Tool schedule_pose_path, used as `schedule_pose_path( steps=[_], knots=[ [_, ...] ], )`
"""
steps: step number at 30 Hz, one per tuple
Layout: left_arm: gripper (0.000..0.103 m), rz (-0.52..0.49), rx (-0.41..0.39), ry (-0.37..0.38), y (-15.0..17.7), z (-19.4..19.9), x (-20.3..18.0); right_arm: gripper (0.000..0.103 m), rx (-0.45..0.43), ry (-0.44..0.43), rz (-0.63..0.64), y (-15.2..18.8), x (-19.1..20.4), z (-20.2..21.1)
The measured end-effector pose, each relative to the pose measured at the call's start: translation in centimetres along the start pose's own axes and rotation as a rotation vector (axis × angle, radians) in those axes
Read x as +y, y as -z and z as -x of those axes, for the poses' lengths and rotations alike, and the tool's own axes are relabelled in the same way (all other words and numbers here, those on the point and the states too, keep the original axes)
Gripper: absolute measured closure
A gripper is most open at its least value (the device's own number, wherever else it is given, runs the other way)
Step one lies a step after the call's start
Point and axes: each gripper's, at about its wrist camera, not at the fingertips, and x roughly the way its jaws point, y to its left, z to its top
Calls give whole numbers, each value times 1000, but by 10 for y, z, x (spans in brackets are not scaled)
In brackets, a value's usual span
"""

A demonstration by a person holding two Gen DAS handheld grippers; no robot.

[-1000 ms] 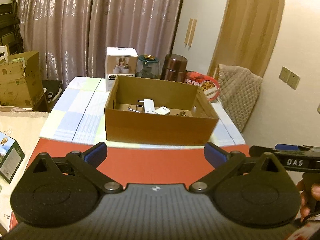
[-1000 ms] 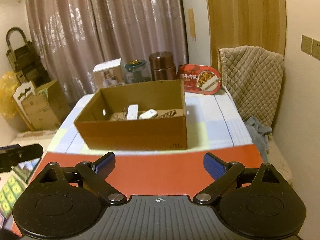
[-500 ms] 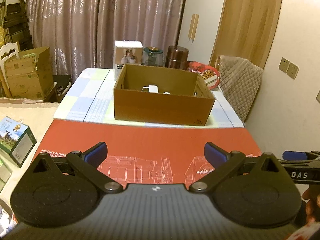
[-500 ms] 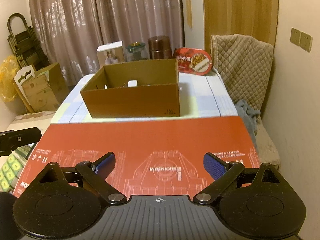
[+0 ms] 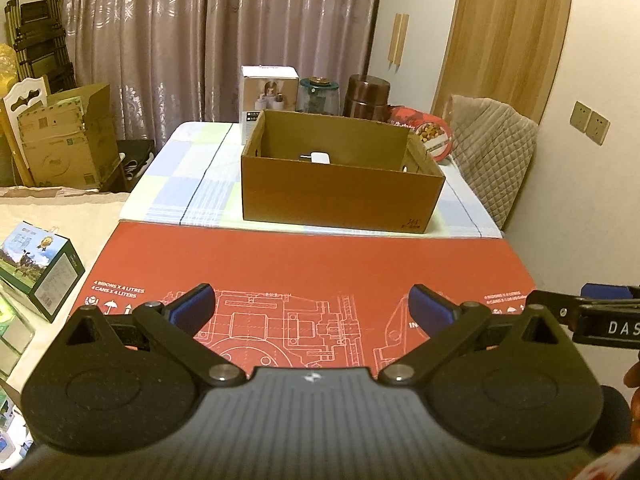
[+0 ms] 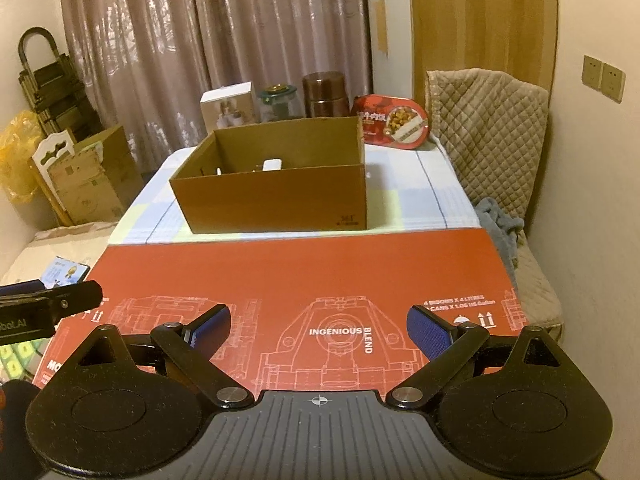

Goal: Organize rigid objects

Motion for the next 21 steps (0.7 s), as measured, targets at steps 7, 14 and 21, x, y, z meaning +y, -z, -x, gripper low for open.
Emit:
schedule_pose_path(
  steps=[7,14,21],
  knots=[
    [1,-18,3,-6,3,-3,0,11,12,-10,17,1,7,-4],
    [1,-29,14,0,8,-6,-2,11,23,-14,22,5,9,-7],
    [1,-51,15,-14,11,-9,-4,11,27,-14,15,6,8,-9]
  ],
)
